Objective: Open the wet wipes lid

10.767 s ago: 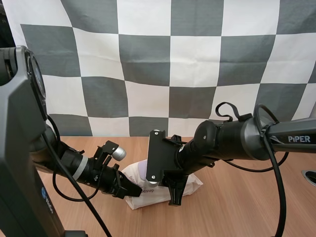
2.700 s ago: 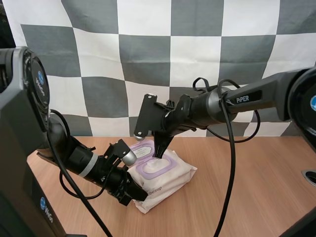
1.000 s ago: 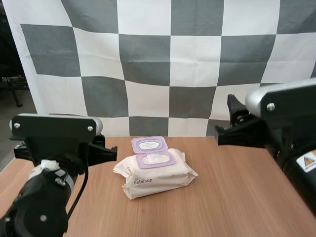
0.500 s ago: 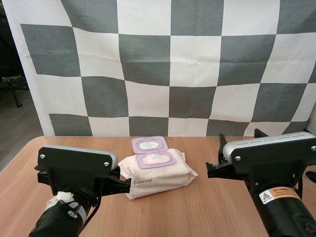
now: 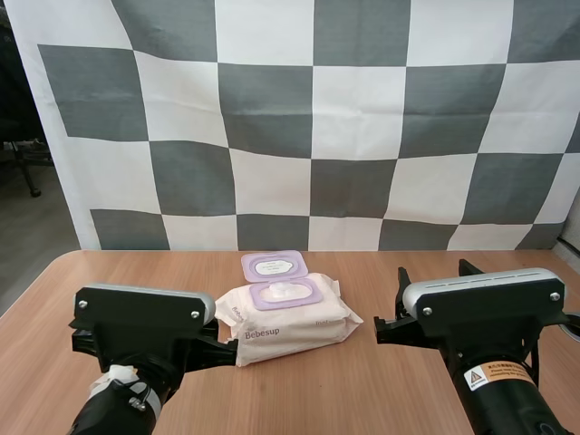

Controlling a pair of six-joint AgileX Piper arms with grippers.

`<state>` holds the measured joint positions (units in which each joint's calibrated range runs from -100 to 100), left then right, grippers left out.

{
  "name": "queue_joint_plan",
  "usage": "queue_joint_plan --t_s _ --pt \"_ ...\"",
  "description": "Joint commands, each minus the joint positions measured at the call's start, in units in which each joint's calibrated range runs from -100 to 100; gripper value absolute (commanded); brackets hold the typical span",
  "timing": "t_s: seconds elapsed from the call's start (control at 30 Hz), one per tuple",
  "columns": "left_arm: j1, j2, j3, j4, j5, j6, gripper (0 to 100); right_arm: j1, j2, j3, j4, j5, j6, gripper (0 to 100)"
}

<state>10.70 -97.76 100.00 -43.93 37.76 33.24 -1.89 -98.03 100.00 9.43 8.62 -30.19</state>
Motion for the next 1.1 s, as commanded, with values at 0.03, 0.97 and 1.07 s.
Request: queue_joint_plan --t_s 0.03,0.97,1.07 --pt "0.00 0.0 0.0 1.5 -0.6 0.0 100 0.0 0.0 0.0 0.1 0.1 0.0 100" --pt "0.00 0.0 0.0 23.7 -27.4 -40.1 100 0.0 0.0 0.0 0.1 0.1 0.0 100" --pt "0.00 0.0 0.0 27.3 -25.7 -29.1 100 0.0 0.0 0.0 0.1 0.1 0.0 100"
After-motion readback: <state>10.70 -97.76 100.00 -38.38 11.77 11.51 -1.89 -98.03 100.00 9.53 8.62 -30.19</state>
